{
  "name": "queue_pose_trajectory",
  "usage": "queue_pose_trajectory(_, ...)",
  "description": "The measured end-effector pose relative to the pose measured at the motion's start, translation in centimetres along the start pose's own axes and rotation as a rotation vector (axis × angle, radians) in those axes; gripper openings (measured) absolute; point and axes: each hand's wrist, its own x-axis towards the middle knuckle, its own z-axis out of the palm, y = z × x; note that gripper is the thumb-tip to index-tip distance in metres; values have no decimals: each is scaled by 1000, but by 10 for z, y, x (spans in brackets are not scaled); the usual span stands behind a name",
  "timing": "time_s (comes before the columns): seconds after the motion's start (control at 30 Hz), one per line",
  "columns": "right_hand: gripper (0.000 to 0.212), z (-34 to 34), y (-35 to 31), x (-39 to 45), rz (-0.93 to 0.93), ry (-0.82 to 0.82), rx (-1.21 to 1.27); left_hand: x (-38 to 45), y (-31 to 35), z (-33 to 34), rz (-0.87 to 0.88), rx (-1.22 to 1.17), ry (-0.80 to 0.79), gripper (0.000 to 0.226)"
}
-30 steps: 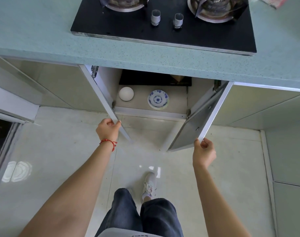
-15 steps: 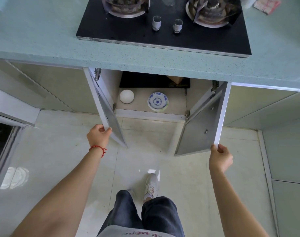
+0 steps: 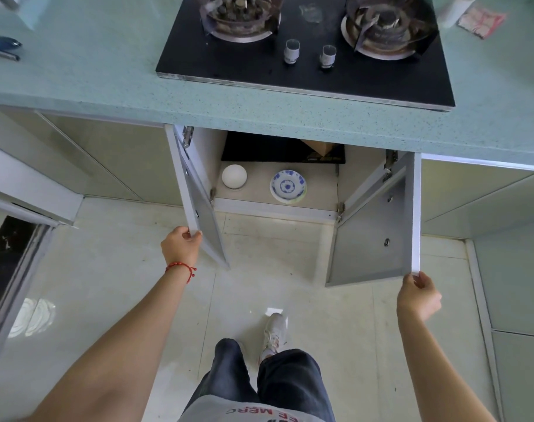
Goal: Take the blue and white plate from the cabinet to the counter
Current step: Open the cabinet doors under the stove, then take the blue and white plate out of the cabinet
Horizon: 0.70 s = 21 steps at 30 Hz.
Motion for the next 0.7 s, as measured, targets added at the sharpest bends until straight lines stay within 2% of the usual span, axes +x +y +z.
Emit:
queue_pose_trajectory(0.13,36,9,-1,-25,-6,-56,17,-1,-8,-6,-4,29,33,17)
queue_pose_trajectory(0.33,39,36,10,-90,-89,-313,46,-15,-27,-23,-56,4,47,24)
queue_pose_trajectory(0.53,37,46,17,-133,-193,-497,42,-49,-45,-31,-20,-32,-157,34)
queue_pose_trajectory(0.7,36,44,23,-148,-290,-533,0,-68,-46,-33,171,75,-311,41)
